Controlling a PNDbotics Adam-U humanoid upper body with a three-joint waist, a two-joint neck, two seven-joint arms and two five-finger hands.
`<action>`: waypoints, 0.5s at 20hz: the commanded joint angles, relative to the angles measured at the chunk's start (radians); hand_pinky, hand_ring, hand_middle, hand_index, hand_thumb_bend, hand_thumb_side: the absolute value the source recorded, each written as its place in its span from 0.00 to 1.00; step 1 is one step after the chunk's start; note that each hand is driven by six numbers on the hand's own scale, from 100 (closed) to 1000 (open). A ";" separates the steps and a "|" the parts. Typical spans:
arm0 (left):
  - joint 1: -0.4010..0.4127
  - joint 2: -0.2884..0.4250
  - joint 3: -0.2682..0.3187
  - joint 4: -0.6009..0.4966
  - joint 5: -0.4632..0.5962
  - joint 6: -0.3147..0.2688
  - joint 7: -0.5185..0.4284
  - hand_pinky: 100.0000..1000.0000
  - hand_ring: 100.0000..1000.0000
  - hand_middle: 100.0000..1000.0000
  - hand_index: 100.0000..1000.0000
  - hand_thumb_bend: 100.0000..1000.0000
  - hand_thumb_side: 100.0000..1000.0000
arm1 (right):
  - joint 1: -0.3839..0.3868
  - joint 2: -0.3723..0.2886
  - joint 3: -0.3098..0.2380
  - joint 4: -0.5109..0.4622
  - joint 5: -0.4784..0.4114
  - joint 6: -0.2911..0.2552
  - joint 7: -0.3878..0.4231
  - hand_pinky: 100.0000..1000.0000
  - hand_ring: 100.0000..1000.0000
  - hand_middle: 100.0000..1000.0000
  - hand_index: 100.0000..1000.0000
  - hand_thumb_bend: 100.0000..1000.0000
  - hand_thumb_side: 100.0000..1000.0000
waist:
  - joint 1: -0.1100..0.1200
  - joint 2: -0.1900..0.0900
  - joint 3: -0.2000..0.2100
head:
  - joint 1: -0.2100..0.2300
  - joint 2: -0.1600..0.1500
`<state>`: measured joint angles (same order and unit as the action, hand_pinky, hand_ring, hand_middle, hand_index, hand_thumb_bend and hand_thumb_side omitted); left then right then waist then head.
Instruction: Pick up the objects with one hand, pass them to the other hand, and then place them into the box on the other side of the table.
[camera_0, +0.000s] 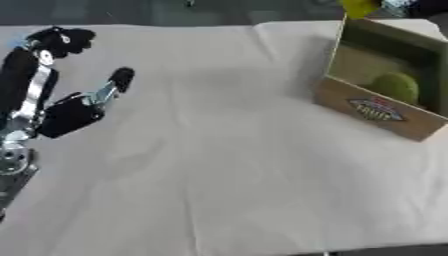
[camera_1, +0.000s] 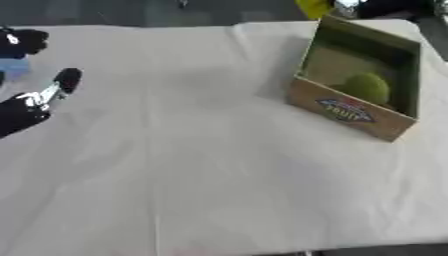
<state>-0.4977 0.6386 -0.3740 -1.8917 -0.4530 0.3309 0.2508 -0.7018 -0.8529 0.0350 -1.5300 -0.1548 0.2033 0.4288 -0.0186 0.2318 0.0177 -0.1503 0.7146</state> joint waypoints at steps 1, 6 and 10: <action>0.005 0.046 0.030 -0.033 0.020 0.011 0.015 0.73 0.69 0.63 0.79 0.43 0.79 | 0.015 -0.059 -0.043 0.006 -0.012 0.000 -0.026 0.87 0.60 0.57 0.51 0.00 0.04 | 0.013 -0.017 -0.002 | -0.032 -0.018; 0.022 0.066 0.051 -0.058 0.038 0.021 0.035 0.72 0.68 0.63 0.78 0.43 0.78 | 0.055 -0.058 -0.069 0.060 0.017 -0.009 -0.040 0.88 0.60 0.57 0.52 0.00 0.07 | 0.016 -0.015 0.000 | -0.050 -0.028; 0.035 0.082 0.072 -0.079 0.048 0.028 0.052 0.73 0.69 0.63 0.78 0.42 0.77 | 0.069 -0.052 -0.082 0.129 0.049 -0.020 -0.038 0.88 0.61 0.57 0.52 0.00 0.12 | 0.017 -0.015 0.001 | -0.055 -0.031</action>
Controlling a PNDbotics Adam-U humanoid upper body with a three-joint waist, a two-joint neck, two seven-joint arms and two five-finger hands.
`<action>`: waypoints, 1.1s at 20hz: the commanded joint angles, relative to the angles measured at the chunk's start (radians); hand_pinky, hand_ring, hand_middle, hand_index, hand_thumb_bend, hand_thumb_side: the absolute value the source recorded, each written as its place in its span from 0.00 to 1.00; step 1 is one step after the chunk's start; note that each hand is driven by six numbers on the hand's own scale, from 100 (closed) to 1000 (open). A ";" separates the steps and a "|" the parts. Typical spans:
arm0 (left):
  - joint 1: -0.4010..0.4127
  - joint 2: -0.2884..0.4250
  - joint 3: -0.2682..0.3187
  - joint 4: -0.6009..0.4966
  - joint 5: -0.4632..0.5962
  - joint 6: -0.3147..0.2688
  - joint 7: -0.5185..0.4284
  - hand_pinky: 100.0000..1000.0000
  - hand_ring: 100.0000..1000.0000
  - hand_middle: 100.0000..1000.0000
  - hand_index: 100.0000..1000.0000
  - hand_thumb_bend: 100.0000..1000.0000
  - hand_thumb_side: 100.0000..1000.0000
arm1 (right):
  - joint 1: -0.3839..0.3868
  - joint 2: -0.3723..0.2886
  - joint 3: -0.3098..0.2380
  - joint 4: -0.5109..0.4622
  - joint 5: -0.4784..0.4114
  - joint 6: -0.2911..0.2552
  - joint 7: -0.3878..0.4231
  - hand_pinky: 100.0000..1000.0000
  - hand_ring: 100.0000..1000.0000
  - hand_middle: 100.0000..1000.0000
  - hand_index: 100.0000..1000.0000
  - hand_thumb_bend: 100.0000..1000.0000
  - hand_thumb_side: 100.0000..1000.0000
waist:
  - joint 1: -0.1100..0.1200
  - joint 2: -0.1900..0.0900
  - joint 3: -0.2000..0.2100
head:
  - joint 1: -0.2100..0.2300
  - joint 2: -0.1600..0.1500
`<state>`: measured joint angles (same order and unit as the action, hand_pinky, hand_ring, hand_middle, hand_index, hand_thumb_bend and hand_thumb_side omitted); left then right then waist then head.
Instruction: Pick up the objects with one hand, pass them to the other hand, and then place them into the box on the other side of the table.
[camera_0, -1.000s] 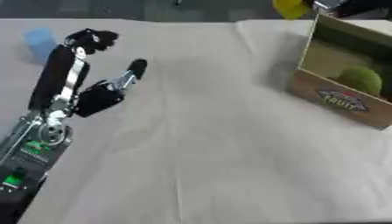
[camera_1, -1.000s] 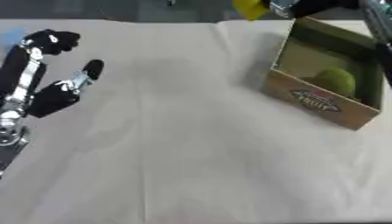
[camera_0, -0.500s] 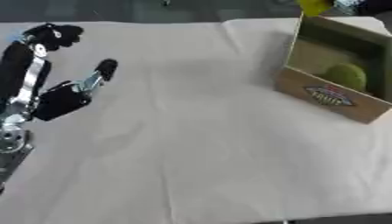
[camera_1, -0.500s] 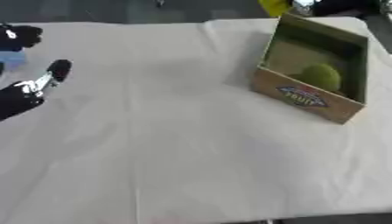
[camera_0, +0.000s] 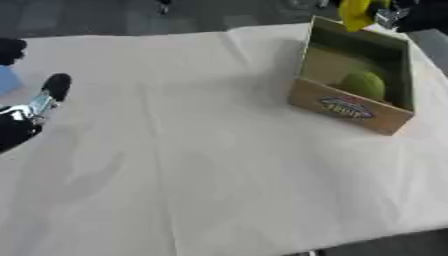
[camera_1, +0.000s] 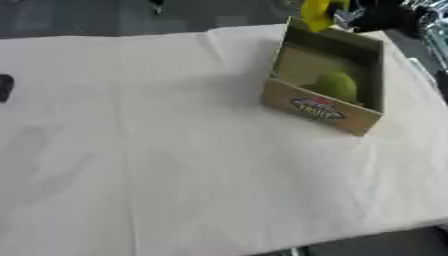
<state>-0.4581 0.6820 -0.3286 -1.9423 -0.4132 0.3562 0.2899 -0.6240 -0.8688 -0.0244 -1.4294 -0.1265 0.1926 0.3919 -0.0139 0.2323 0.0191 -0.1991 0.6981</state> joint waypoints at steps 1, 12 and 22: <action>-0.002 0.044 0.032 -0.031 0.010 0.005 0.017 0.73 0.69 0.63 0.78 0.42 0.77 | -0.007 -0.033 -0.024 0.046 0.030 -0.014 0.001 0.88 0.61 0.57 0.52 0.00 0.12 | 0.012 -0.015 0.000 | -0.007 -0.014; 0.028 0.094 0.087 -0.049 0.021 0.029 0.060 0.73 0.69 0.63 0.78 0.43 0.76 | -0.008 -0.006 -0.027 0.203 0.133 -0.069 0.004 0.89 0.64 0.60 0.56 0.00 0.19 | 0.013 -0.012 0.011 | -0.032 -0.012; 0.039 0.092 0.105 -0.058 0.028 0.030 0.084 0.72 0.69 0.63 0.78 0.43 0.75 | -0.025 0.012 -0.005 0.305 0.212 -0.111 0.025 0.90 0.71 0.72 0.68 0.00 0.33 | 0.015 -0.006 0.024 | -0.047 -0.008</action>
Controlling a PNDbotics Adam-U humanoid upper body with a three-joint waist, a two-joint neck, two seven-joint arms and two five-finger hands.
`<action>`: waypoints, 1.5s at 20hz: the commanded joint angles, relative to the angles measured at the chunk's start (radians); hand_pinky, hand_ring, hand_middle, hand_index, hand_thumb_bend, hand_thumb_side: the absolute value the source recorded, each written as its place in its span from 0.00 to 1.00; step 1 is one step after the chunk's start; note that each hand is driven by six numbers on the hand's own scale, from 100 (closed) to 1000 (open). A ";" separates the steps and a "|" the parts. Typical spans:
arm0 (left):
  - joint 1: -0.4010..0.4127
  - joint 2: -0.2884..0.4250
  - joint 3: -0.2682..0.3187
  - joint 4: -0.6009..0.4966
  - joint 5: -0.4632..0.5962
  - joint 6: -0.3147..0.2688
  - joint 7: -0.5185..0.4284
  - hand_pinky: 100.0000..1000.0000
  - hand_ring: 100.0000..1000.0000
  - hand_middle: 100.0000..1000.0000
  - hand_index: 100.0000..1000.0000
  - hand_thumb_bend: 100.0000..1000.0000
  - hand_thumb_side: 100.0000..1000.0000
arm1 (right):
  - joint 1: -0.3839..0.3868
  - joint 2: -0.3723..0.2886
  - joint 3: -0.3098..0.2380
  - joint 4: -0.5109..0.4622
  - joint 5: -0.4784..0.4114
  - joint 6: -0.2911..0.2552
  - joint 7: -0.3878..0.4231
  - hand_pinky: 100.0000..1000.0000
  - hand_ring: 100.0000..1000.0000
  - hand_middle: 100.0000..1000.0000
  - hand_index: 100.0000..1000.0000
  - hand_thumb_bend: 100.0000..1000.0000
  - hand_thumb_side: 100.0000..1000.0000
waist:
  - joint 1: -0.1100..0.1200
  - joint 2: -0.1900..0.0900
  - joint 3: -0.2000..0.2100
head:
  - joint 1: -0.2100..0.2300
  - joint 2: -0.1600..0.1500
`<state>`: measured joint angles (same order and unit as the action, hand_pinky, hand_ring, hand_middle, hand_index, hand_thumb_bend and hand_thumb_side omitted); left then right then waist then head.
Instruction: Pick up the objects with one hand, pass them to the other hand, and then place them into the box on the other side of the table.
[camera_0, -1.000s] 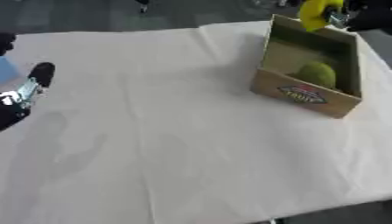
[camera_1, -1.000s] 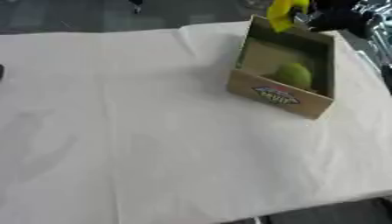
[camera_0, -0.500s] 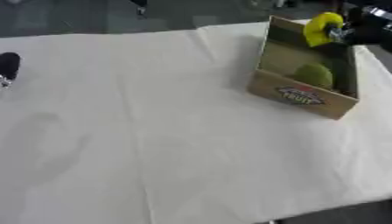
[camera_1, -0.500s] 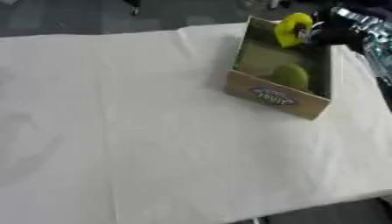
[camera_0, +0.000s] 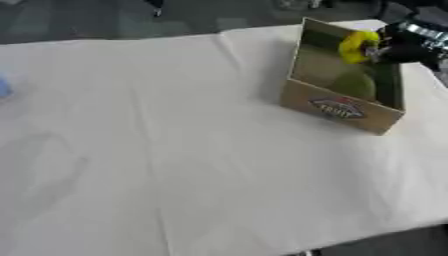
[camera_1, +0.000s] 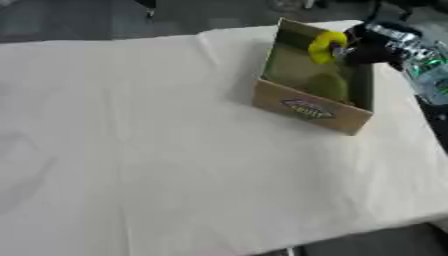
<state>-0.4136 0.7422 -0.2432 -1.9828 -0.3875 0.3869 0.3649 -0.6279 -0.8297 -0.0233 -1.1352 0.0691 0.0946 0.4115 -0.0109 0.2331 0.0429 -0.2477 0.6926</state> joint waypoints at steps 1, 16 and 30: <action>-0.005 0.032 0.021 -0.017 0.002 -0.001 0.010 0.72 0.69 0.63 0.78 0.43 0.75 | -0.022 -0.027 -0.007 0.014 0.021 -0.020 0.008 0.91 0.73 0.76 0.74 0.00 0.34 | 0.012 -0.007 0.001 | 0.005 -0.002; 0.000 0.030 0.027 -0.017 0.001 0.005 0.017 0.74 0.69 0.63 0.78 0.42 0.75 | -0.026 -0.034 -0.015 -0.004 0.064 -0.076 0.001 0.97 0.82 0.90 0.92 0.13 0.24 | 0.012 -0.006 -0.001 | 0.027 0.007; -0.029 0.109 0.138 0.052 -0.007 0.097 0.047 0.73 0.69 0.62 0.79 0.32 0.59 | 0.002 -0.057 -0.050 -0.245 -0.255 0.022 -0.096 1.00 0.80 0.90 0.91 0.00 0.56 | 0.020 -0.009 0.001 | 0.186 0.011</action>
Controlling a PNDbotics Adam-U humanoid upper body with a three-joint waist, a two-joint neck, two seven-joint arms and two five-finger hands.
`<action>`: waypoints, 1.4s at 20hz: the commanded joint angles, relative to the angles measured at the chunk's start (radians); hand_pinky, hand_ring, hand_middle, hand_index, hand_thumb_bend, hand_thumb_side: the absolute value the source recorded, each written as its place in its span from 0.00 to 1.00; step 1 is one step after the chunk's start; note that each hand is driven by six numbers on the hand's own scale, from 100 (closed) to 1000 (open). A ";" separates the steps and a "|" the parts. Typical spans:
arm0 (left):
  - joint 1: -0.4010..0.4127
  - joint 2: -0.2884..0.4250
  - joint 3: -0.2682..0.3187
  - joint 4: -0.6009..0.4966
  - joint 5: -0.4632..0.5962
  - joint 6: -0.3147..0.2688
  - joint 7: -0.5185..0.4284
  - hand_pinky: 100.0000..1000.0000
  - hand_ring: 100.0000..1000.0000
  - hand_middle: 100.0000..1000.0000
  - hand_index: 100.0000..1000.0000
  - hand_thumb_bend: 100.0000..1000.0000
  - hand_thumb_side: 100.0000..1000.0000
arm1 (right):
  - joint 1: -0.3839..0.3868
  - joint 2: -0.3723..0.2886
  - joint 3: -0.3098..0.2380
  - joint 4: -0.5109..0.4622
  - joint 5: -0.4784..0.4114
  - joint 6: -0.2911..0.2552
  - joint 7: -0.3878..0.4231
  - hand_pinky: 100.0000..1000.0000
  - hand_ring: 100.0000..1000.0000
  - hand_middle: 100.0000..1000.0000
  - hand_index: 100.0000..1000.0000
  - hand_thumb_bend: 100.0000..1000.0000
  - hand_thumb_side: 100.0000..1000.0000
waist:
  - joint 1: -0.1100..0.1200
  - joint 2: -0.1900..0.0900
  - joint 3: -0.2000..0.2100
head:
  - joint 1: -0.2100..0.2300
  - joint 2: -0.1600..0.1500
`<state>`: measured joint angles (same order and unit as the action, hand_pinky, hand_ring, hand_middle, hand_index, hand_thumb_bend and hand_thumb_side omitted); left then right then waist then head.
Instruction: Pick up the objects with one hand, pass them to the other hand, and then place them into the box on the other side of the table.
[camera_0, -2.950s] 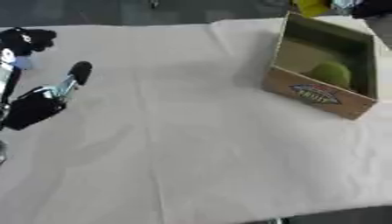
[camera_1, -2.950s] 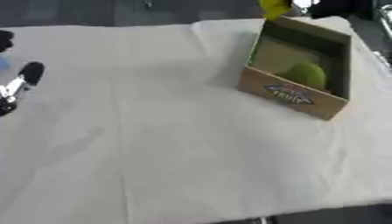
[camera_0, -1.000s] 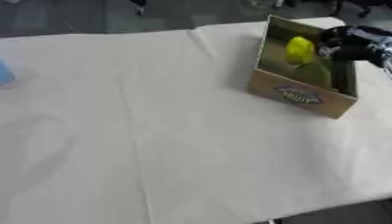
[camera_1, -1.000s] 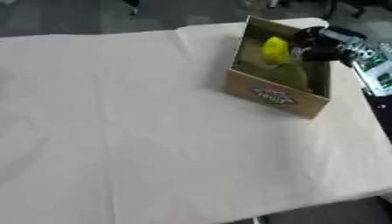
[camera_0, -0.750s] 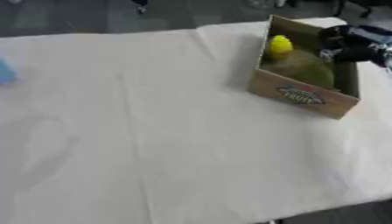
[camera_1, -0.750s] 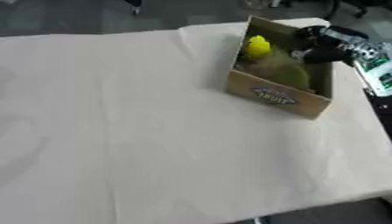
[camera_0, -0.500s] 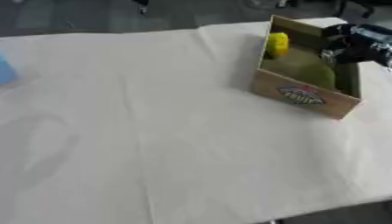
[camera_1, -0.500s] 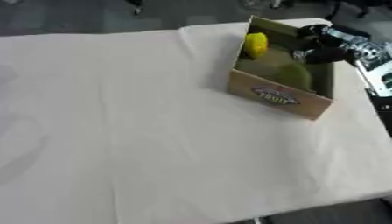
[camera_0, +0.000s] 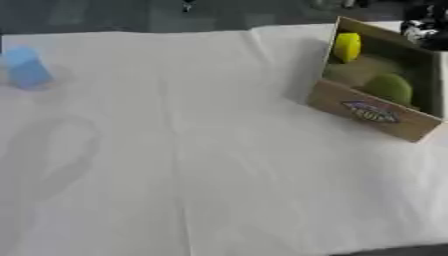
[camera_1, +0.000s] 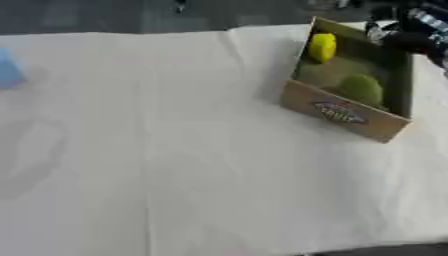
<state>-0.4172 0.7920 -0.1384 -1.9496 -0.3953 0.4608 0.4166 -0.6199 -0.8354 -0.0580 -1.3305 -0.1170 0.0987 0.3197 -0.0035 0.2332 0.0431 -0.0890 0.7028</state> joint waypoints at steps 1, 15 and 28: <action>-0.035 0.070 0.037 0.033 0.003 0.032 -0.013 0.73 0.69 0.62 0.79 0.30 0.59 | -0.004 -0.053 -0.015 -0.059 -0.095 0.024 0.000 1.00 0.80 0.90 0.91 0.00 0.56 | 0.013 -0.009 0.001 | 0.036 0.001; -0.331 0.162 -0.019 0.318 -0.019 0.008 -0.451 0.77 0.76 0.66 0.83 0.39 0.60 | 0.031 -0.081 -0.009 -0.165 -0.187 0.019 -0.045 0.98 0.77 0.87 0.89 0.00 0.44 | 0.018 -0.006 -0.003 | 0.106 -0.008; -0.549 0.087 -0.018 0.670 -0.170 -0.058 -0.683 0.78 0.76 0.68 0.84 0.32 0.42 | 0.041 -0.083 -0.005 -0.189 -0.182 0.016 -0.035 0.99 0.77 0.87 0.88 0.00 0.45 | 0.025 0.018 -0.020 | 0.139 -0.034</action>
<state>-0.9440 0.8639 -0.1711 -1.3030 -0.5542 0.4014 -0.2611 -0.5698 -0.8722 -0.0548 -1.4985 -0.2967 0.1160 0.2836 0.0099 0.2506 0.0243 0.0439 0.6830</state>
